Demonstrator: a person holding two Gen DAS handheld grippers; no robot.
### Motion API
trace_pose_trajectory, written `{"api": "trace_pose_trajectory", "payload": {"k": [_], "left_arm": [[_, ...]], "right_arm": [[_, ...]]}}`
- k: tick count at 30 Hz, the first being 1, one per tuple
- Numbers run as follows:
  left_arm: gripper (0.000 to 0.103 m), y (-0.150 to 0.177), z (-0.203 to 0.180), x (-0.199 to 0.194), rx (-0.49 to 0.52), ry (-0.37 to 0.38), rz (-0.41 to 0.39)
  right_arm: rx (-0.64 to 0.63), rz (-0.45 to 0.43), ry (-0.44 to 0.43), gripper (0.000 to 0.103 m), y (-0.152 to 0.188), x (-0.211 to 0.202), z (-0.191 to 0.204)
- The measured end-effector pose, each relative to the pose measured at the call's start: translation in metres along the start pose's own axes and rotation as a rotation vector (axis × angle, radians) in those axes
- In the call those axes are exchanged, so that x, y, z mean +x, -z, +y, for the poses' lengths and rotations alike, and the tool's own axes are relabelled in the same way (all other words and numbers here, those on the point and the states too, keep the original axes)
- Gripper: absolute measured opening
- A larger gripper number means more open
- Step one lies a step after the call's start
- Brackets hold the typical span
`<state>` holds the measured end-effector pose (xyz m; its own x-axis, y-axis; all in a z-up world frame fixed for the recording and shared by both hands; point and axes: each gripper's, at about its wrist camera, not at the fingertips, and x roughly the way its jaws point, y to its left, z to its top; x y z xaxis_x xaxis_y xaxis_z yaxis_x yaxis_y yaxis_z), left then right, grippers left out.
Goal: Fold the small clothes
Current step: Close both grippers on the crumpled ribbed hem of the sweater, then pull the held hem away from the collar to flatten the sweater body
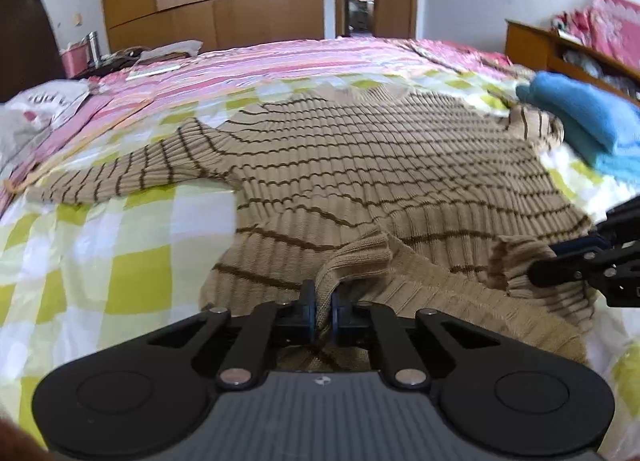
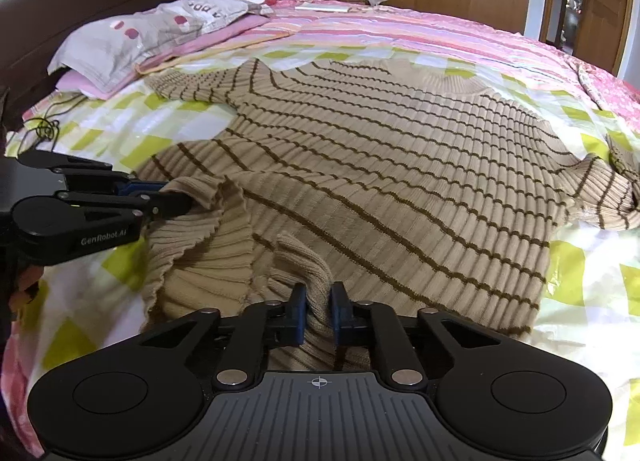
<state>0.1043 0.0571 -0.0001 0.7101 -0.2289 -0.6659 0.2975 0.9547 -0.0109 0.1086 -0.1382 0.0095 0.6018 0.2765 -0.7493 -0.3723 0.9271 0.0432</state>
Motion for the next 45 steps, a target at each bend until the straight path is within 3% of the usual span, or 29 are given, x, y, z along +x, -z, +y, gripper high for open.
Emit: {"api": "trace_pose_trajectory", "payload": {"k": [11, 28, 33, 37, 42, 45], "left_arm": [[0.014, 0.020, 0.005, -0.054, -0.085, 0.020, -0.066], [0.013, 0.050, 0.005, -0.096, -0.155, -0.066, -0.108], [0.013, 0.061, 0.004, -0.100, -0.156, -0.110, -0.097], [0.013, 0.059, -0.001, -0.099, -0.158, -0.090, -0.094], [0.015, 0.057, -0.019, -0.091, -0.092, -0.084, -0.072], [0.023, 0.059, -0.025, -0.083, -0.077, -0.077, -0.036]], "right_arm": [[0.017, -0.046, 0.005, 0.010, 0.016, -0.058, 0.006], [0.064, -0.048, 0.092, 0.006, 0.062, -0.107, 0.000], [0.085, -0.024, 0.119, 0.006, 0.074, -0.111, -0.002], [0.087, 0.008, 0.146, 0.007, 0.081, -0.110, -0.002], [0.109, 0.021, 0.182, 0.009, 0.088, -0.111, -0.009], [0.129, 0.009, 0.186, 0.013, 0.091, -0.115, -0.013]]}}
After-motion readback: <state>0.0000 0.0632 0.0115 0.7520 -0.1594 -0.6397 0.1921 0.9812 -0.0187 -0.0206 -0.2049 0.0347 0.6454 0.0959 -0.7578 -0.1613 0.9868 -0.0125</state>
